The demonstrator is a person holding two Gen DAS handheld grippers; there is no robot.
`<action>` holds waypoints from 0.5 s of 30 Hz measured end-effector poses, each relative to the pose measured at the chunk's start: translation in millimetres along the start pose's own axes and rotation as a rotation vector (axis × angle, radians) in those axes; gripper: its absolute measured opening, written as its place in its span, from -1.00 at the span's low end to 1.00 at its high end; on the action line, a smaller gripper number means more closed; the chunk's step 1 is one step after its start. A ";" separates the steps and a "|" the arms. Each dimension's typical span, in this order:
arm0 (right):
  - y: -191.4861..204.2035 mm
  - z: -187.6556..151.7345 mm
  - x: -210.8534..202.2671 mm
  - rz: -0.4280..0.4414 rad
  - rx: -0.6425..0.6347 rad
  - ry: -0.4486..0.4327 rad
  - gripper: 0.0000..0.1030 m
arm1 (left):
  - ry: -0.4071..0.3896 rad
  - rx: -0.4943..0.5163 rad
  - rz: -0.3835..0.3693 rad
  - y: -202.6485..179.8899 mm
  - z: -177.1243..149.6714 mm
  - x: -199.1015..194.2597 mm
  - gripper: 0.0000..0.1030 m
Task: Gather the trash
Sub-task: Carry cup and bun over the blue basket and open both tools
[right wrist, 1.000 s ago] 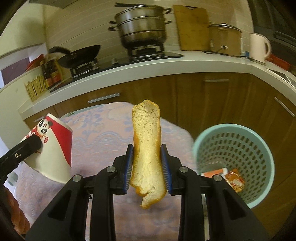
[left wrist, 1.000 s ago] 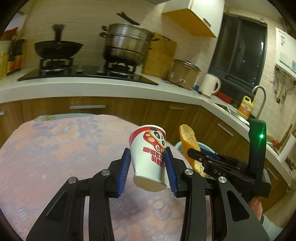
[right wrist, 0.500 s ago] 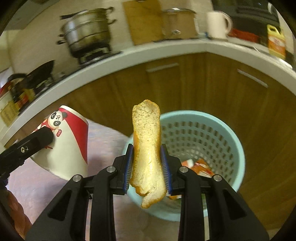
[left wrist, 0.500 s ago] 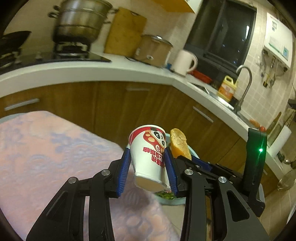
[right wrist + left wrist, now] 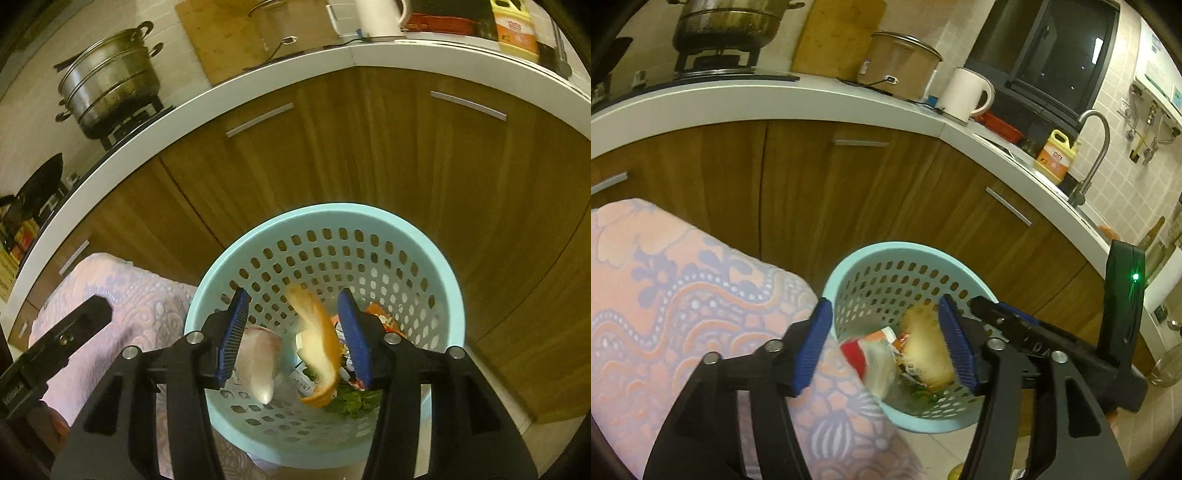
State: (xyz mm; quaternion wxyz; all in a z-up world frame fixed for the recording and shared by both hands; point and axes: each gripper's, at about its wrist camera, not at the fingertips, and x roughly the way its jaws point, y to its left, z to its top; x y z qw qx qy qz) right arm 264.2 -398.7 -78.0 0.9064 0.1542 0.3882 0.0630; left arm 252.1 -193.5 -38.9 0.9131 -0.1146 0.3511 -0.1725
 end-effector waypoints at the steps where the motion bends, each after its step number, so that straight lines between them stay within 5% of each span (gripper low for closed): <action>1: -0.5 -0.3 -1.4 0.000 0.003 0.000 -0.09 | -0.002 0.002 0.001 0.6 0.2 -1.5 0.16; 15: 59.3 -40.5 -73.0 0.022 -0.109 -0.074 -0.01 | -0.060 0.103 0.048 16.6 -34.6 -95.8 0.43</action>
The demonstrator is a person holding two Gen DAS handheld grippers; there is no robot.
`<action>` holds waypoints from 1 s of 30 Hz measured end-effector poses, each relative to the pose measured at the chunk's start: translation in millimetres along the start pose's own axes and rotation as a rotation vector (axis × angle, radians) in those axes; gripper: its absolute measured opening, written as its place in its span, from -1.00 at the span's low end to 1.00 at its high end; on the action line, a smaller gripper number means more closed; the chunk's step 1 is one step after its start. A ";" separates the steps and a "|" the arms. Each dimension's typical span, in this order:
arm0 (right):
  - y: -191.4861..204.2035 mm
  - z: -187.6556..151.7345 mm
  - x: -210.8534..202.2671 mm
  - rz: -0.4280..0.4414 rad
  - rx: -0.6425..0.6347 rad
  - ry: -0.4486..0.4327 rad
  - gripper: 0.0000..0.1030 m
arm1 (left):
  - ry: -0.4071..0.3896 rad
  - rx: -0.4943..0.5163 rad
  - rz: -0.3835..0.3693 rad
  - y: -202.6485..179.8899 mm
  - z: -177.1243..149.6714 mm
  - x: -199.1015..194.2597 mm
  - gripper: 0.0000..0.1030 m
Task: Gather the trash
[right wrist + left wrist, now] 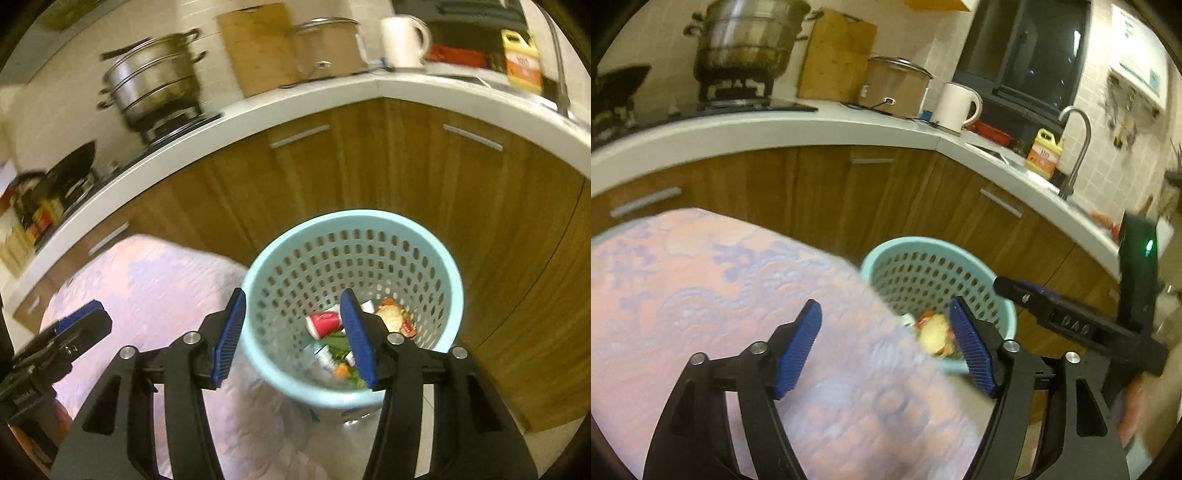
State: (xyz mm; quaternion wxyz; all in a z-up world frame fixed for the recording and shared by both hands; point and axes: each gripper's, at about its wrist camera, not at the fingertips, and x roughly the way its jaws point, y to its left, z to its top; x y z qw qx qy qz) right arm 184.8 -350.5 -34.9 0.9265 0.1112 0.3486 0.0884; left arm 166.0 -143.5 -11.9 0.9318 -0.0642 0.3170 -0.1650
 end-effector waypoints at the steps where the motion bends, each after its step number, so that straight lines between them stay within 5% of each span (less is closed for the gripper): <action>1: 10.0 -5.4 -6.8 -0.005 -0.020 -0.008 -0.01 | -0.007 0.016 0.020 2.2 -5.1 -7.2 0.49; 7: 62.9 -34.4 -41.1 -0.057 -0.111 -0.085 0.14 | -0.066 0.045 0.135 22.4 -35.4 -43.4 0.51; 15: 95.8 -59.8 -69.3 -0.154 -0.111 -0.206 0.44 | -0.057 0.161 0.136 18.4 -54.7 -48.6 0.56; 22: 101.9 -60.9 -55.3 -0.200 -0.050 -0.221 0.46 | -0.118 0.057 0.120 45.3 -50.5 -60.4 0.56; 30: 108.0 -62.6 -30.4 -0.237 0.022 -0.222 0.46 | -0.185 0.012 0.184 56.9 -47.1 -73.6 0.60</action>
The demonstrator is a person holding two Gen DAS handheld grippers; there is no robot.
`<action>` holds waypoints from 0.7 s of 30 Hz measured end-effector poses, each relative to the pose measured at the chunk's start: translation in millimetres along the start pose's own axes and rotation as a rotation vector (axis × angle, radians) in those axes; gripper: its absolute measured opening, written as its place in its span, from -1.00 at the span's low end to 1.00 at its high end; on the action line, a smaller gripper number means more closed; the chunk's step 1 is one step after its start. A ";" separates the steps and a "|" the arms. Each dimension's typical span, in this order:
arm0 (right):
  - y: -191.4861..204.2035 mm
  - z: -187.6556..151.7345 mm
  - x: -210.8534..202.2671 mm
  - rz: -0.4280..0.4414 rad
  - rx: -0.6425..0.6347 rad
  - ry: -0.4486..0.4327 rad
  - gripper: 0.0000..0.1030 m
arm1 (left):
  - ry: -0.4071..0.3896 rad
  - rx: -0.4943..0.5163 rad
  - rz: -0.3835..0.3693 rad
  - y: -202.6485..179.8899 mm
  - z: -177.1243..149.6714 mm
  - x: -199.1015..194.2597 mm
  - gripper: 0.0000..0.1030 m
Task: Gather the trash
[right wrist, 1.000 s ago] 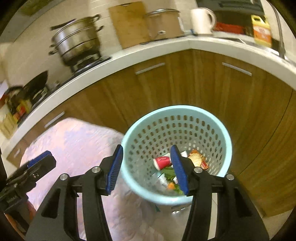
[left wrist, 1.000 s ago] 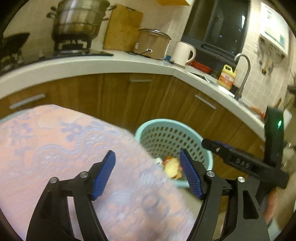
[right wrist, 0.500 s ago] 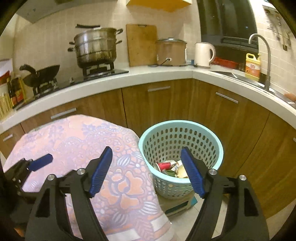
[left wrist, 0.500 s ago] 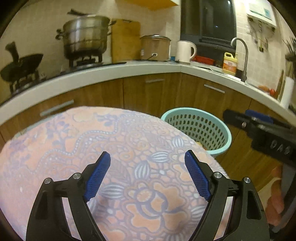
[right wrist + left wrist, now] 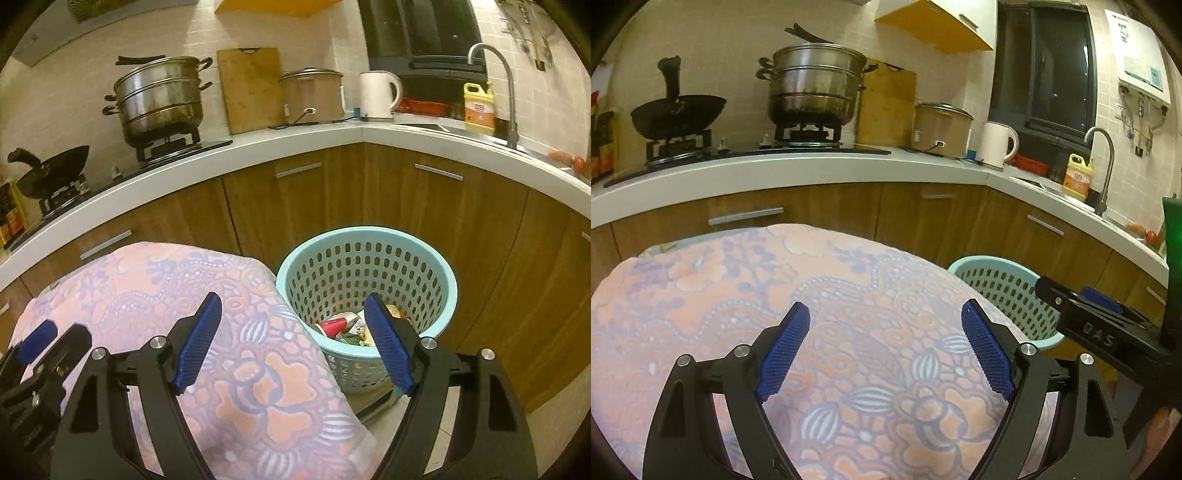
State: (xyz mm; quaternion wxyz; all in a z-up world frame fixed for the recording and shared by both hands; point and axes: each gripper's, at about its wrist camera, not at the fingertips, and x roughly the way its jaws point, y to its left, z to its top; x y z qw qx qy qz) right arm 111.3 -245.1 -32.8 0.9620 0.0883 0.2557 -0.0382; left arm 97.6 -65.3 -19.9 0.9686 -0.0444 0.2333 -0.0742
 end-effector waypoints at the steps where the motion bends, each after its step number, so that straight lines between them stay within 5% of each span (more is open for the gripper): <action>1: 1.1 -1.5 -0.3 -0.012 0.004 -0.010 0.46 | -0.002 0.005 0.001 -0.7 0.0 -0.5 0.60; 10: 5.9 -8.8 -17.4 -0.060 -0.012 -0.117 0.56 | -0.001 0.016 -0.005 -3.5 -1.8 -0.1 0.60; 21: 12.8 -13.8 -23.1 -0.061 -0.053 -0.142 0.78 | 0.004 0.008 -0.008 -1.2 -1.4 0.6 0.60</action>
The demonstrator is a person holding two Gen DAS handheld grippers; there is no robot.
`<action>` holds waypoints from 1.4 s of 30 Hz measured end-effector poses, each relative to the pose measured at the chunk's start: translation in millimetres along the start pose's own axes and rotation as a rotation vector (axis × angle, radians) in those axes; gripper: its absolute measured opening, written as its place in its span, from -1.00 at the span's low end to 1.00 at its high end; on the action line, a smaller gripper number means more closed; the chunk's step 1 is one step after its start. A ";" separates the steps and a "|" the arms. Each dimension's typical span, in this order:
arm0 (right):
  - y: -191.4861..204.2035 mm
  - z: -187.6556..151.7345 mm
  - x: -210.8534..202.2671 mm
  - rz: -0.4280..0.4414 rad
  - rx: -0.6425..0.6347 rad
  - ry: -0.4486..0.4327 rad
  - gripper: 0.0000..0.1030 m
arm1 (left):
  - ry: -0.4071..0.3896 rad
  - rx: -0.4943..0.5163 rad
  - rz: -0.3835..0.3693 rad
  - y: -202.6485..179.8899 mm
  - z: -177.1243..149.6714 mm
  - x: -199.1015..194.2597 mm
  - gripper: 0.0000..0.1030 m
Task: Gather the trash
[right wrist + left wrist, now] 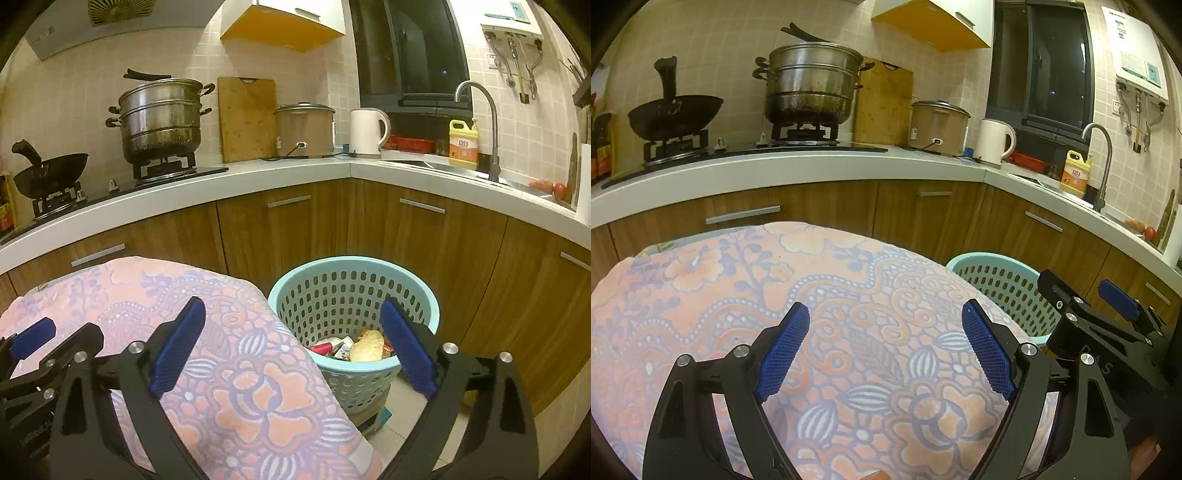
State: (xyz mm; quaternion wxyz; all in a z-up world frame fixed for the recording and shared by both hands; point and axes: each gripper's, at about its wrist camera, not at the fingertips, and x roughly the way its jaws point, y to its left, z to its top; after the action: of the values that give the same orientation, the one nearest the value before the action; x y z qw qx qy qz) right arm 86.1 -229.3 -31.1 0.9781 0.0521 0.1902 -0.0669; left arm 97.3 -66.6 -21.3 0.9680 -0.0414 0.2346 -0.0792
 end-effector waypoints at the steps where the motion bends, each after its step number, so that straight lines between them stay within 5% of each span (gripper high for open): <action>1: -0.1 -0.2 0.0 0.000 -0.002 0.000 0.78 | 0.000 0.000 -0.001 0.3 0.0 0.1 0.60; 22: -3.7 -1.8 1.6 -0.037 0.020 0.011 0.85 | 0.008 -0.088 0.016 18.3 -1.8 -1.2 0.63; 42: -3.9 -1.3 4.2 -0.034 0.021 0.021 0.85 | 0.003 -0.009 0.016 4.2 -3.0 -1.2 0.78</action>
State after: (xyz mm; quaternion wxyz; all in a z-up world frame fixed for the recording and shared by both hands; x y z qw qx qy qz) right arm 88.9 -233.4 -34.2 0.9742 0.0596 0.2006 -0.0851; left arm 95.3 -62.3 -24.0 0.9680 -0.0438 0.2367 -0.0704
